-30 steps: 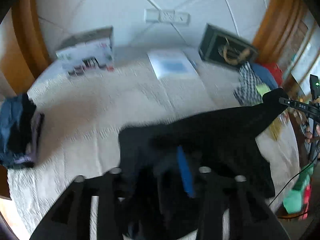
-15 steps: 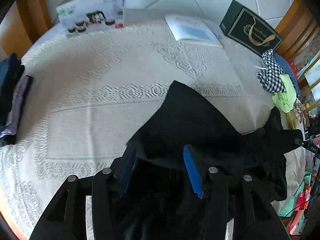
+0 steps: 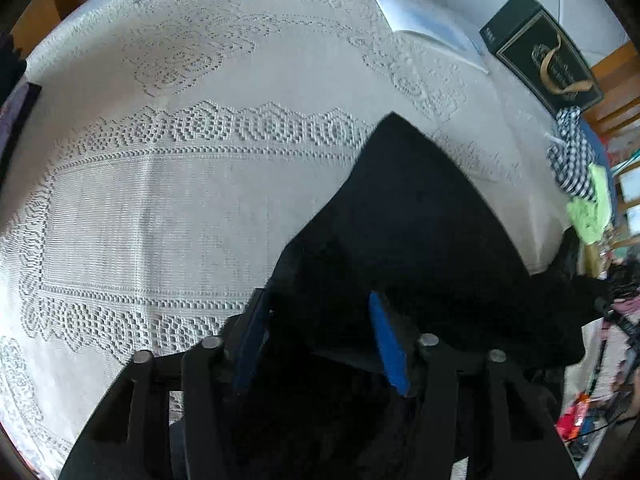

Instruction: Fold clothes

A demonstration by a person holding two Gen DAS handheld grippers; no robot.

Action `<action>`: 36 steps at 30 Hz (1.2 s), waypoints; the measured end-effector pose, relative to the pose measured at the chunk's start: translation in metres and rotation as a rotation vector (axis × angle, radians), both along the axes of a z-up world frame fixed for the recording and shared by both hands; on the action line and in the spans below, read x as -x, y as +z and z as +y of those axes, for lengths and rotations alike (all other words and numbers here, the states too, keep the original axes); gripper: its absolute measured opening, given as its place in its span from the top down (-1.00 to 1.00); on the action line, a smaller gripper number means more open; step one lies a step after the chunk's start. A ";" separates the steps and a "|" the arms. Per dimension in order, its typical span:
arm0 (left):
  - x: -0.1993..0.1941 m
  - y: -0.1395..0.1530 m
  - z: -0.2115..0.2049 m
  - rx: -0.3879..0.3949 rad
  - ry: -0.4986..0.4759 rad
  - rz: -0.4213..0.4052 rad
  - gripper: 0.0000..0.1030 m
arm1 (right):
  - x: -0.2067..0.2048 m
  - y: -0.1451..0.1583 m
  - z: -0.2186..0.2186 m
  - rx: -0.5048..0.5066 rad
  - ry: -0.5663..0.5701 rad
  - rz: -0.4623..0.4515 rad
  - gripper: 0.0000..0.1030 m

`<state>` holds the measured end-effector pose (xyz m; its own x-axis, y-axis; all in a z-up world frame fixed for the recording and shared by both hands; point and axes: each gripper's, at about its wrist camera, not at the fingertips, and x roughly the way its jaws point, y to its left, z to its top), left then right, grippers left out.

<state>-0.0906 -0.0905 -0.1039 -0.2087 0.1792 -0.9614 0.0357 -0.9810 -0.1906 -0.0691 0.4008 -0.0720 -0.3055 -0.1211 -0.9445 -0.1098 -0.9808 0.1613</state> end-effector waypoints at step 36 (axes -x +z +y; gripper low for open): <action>0.058 0.104 -0.145 0.227 0.301 0.223 -0.14 | 0.224 0.061 -0.113 -0.049 0.202 0.233 0.02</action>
